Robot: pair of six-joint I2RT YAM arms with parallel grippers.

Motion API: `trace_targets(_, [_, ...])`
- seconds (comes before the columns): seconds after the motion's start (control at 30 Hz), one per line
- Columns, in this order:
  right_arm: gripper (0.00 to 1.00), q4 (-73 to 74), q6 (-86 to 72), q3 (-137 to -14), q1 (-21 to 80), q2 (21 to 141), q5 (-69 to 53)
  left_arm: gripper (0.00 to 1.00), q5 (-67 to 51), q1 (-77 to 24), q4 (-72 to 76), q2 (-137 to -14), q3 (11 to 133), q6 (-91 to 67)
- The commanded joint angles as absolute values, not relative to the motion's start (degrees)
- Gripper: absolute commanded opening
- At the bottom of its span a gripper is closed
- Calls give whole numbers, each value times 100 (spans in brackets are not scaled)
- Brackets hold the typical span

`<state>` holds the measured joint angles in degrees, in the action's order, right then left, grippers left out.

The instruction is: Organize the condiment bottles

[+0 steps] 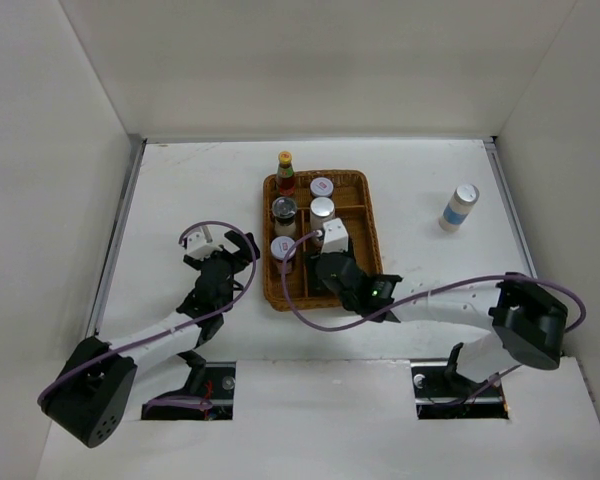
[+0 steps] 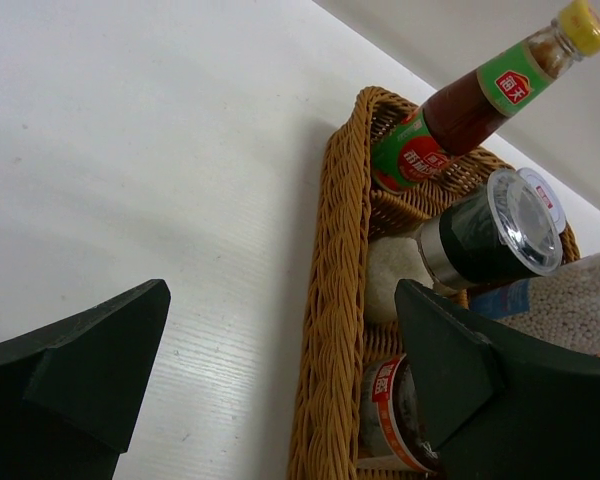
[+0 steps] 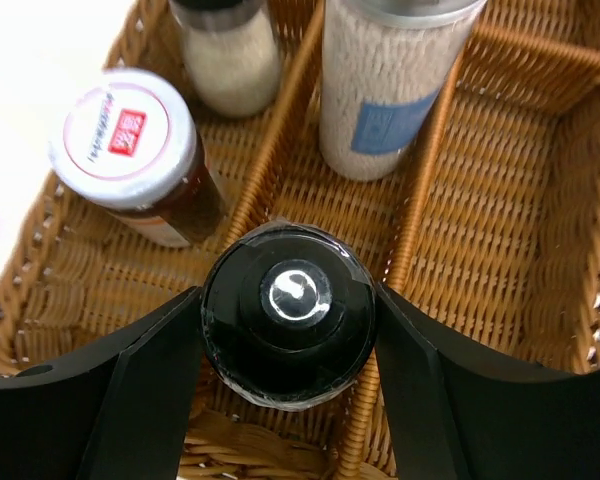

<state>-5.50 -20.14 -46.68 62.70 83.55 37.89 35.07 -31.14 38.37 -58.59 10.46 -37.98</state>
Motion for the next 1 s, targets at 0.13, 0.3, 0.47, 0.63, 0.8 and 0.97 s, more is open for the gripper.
trace_targets(0.13, [98, -1002, -2162, -4816, 6245, 8096, 3841, 100, 3533, -3063, 4078, -5862, 1099, -3850])
trace_targets(0.3, [100, -1151, -1811, -4834, 5281, 7007, 3840, 100, 3551, -3080, 4052, -5863, 1108, -3850])
trace_targets(0.47, [100, -1256, -1714, -4668, 3269, 6618, 4542, 100, 3586, -3063, 4043, -5757, 1046, -3858])
trace_targets(0.63, [100, -1091, -1196, -4947, 1256, 7249, 4458, 100, 3569, -3098, 4060, -5818, 1046, -3867])
trace_targets(0.8, [100, -747, -1345, -5396, 453, 7970, 3447, 100, 3533, -3168, 4087, -5924, 1090, -3876])
trace_targets(0.97, [100, -773, -1388, -5712, 110, 8603, 3120, 100, 3542, -3177, 4087, -5889, 1090, -3876])
